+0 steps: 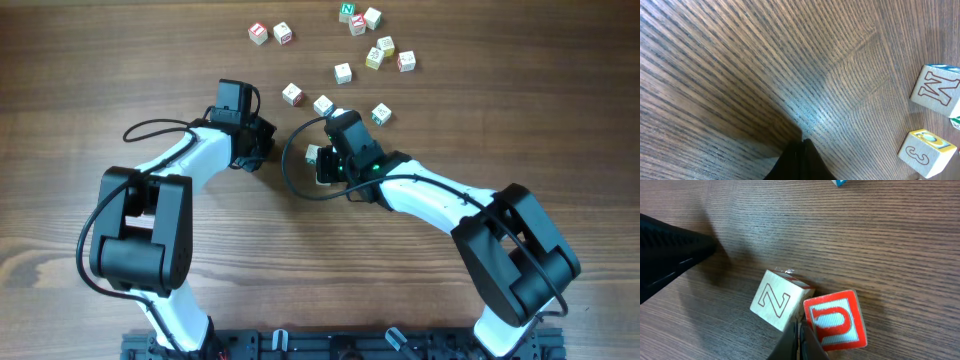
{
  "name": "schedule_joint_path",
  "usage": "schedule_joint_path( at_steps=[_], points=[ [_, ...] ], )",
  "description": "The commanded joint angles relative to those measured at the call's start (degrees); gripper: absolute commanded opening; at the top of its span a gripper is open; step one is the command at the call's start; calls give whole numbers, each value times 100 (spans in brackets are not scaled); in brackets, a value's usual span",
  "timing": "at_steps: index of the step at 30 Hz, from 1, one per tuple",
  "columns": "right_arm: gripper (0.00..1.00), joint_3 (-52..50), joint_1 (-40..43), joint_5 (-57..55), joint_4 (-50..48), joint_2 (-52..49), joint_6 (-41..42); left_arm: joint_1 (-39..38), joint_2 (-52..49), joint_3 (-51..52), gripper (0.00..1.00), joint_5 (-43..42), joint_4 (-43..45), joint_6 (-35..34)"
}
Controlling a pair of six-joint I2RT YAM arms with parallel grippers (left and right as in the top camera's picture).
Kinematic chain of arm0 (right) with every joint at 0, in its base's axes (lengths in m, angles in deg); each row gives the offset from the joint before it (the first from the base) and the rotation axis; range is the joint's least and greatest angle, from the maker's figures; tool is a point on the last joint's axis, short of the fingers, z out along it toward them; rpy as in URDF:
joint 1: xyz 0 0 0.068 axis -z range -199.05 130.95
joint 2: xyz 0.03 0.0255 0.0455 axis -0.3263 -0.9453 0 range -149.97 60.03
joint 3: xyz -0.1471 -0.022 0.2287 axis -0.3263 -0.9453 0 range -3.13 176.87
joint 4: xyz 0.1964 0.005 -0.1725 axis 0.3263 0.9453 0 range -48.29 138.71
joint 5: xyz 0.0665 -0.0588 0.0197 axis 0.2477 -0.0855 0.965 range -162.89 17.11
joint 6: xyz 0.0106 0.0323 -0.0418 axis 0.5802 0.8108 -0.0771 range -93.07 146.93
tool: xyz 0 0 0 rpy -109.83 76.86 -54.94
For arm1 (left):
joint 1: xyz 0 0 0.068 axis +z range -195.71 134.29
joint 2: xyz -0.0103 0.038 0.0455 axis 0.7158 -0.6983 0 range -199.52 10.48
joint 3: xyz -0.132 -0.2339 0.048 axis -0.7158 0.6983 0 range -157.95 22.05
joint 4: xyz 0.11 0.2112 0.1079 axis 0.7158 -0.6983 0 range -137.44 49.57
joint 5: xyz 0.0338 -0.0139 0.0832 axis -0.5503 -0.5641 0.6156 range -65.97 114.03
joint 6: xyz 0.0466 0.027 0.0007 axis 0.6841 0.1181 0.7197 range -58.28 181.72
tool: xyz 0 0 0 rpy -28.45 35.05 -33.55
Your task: Form a circle
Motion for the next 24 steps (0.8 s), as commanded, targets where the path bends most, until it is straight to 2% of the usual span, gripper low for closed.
schedule_joint_path(
  at_steps=[1, 24],
  points=[
    [5, -20, 9, 85, -28, -107, -116, 22, -518, 426, 4, 658, -254, -59],
    [5, -20, 11, -48, -153, -107, -116, 20, -518, 426, 4, 660, -254, -59]
  ],
)
